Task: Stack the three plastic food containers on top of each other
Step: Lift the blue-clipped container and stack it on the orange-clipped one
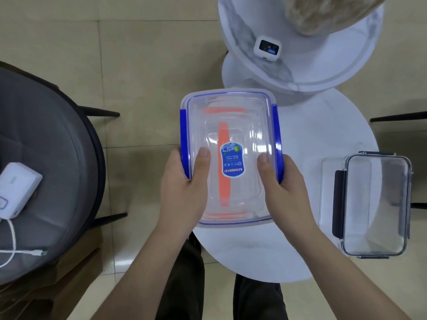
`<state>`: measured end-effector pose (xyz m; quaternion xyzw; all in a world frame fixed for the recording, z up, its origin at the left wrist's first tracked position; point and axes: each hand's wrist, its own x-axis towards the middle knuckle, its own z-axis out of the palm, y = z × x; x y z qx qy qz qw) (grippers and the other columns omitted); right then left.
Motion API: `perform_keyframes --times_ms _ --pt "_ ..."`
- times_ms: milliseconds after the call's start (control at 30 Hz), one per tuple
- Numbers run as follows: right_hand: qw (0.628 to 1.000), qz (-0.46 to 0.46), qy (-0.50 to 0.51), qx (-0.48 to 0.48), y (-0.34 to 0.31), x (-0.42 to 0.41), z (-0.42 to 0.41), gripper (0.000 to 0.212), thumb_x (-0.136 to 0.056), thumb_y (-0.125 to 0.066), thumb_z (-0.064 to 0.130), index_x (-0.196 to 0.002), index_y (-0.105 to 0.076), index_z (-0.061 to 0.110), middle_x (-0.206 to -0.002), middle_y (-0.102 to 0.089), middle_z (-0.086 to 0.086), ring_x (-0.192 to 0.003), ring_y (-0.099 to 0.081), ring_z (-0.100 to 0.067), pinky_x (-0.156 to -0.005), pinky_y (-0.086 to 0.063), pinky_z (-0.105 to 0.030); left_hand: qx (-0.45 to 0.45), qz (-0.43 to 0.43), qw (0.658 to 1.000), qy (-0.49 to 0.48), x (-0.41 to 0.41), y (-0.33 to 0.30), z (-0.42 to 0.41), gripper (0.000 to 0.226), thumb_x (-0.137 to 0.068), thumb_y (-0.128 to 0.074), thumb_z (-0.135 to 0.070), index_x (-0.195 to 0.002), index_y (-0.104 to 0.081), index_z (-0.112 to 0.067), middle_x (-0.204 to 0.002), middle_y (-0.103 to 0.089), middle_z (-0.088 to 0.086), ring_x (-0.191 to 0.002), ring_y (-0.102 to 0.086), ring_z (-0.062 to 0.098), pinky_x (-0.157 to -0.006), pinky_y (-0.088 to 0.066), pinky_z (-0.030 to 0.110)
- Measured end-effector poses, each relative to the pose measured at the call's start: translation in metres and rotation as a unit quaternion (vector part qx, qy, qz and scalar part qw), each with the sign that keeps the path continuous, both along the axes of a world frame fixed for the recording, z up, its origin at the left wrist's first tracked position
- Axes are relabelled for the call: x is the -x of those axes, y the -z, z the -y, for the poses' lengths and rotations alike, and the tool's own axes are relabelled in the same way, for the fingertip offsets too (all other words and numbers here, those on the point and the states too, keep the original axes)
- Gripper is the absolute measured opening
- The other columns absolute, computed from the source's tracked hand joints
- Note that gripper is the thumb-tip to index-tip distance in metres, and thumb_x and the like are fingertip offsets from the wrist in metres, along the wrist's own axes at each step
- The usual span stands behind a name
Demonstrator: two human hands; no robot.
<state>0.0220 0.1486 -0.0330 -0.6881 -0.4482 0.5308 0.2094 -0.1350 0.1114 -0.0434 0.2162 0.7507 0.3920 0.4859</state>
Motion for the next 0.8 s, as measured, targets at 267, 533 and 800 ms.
perform_keyframes --times_ms 267,533,800 --pt "0.999 0.024 0.004 0.034 0.014 -0.001 0.0 0.024 -0.099 -0.052 0.042 -0.1 -0.057 0.018 -0.092 -0.065 0.001 -0.074 -0.065 0.0 -0.056 -0.049 -0.012 0.03 -0.001 0.999 0.027 0.004 0.01 -0.002 0.028 -0.091 -0.06 -0.048 -0.112 -0.059 -0.028 -0.105 -0.071 -0.005 -0.093 -0.073 0.009 -0.072 -0.062 0.03" --pt "0.998 0.012 0.025 0.055 0.016 0.005 -0.022 0.02 -0.099 -0.052 0.038 -0.112 -0.048 0.023 -0.096 -0.061 0.013 -0.081 -0.066 -0.004 -0.062 -0.053 -0.019 0.081 -0.01 0.996 -0.033 0.0 0.007 -0.02 0.04 -0.093 -0.052 -0.059 -0.103 -0.05 -0.02 -0.083 -0.061 -0.012 -0.066 -0.066 -0.006 -0.055 -0.049 0.016" --pt "0.998 0.047 0.02 0.026 0.03 0.007 -0.025 0.036 -0.098 -0.049 0.05 -0.112 -0.055 0.018 -0.086 -0.064 0.011 -0.071 -0.066 -0.002 -0.055 -0.047 -0.01 0.101 -0.089 0.991 -0.007 -0.002 0.011 -0.02 0.049 -0.091 -0.048 -0.065 -0.105 -0.052 -0.019 -0.081 -0.062 -0.012 -0.064 -0.064 -0.004 -0.049 -0.045 0.008"
